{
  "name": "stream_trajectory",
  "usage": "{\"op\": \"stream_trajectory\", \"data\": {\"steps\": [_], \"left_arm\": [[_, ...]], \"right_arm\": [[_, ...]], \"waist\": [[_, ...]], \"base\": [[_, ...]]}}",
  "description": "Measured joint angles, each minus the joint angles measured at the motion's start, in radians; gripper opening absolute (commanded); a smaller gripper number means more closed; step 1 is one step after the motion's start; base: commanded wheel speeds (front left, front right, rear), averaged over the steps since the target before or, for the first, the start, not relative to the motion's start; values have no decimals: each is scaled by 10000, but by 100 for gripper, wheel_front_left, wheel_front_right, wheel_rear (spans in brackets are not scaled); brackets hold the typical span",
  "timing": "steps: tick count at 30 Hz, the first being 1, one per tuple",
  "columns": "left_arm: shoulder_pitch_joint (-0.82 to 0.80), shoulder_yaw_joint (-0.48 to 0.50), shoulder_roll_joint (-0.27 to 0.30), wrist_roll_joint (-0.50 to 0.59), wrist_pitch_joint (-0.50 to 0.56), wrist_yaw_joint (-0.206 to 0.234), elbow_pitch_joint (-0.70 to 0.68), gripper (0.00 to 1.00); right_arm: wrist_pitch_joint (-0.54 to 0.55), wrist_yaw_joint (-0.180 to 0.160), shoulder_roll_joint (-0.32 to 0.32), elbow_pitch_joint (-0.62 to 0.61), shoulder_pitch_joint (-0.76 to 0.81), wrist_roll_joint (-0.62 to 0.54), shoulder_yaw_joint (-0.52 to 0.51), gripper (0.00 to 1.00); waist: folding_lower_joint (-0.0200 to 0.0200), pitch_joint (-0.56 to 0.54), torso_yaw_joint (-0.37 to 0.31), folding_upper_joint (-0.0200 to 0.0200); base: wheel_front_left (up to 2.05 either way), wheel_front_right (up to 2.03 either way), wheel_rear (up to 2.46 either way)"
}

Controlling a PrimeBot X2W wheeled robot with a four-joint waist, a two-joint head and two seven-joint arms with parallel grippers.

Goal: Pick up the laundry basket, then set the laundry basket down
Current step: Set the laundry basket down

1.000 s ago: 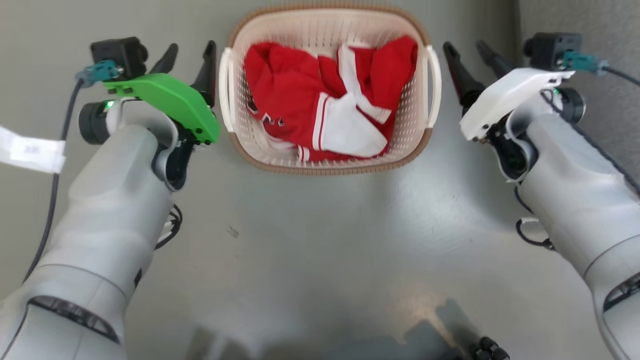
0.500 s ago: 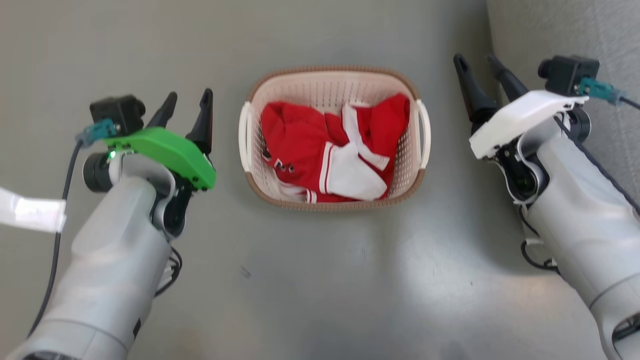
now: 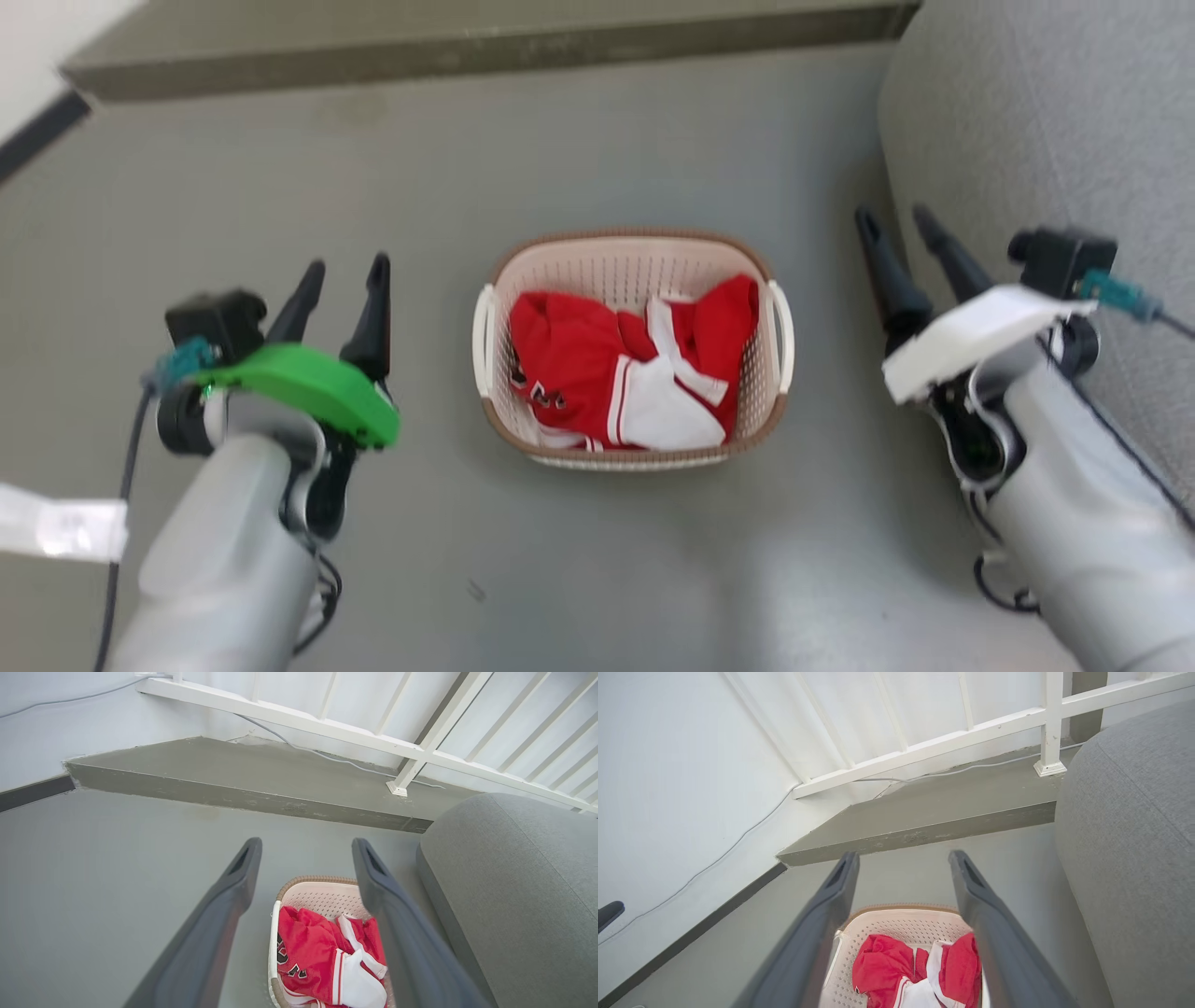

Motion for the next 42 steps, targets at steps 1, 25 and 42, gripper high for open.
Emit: {"op": "stream_trajectory", "data": {"steps": [1,25,42], "left_arm": [[190,73,-13,140,-2,0,-132,100],[3587,1392,-251,2073,-2,173,-2579,100],[4436,1741,-512,2661,-2,61,-3375,100]], "right_arm": [[0,0,25,-109,192,-65,-75,100],[0,-353,261,-1990,2950,-1342,-1319,100],[0,-345,583,-2495,3806,-1852,-1511,100]], "waist": [[0,-131,10,0],[0,-2290,252,0],[0,-2466,189,0]], "base": [[0,0,0],[0,0,0],[0,0,0]]}}
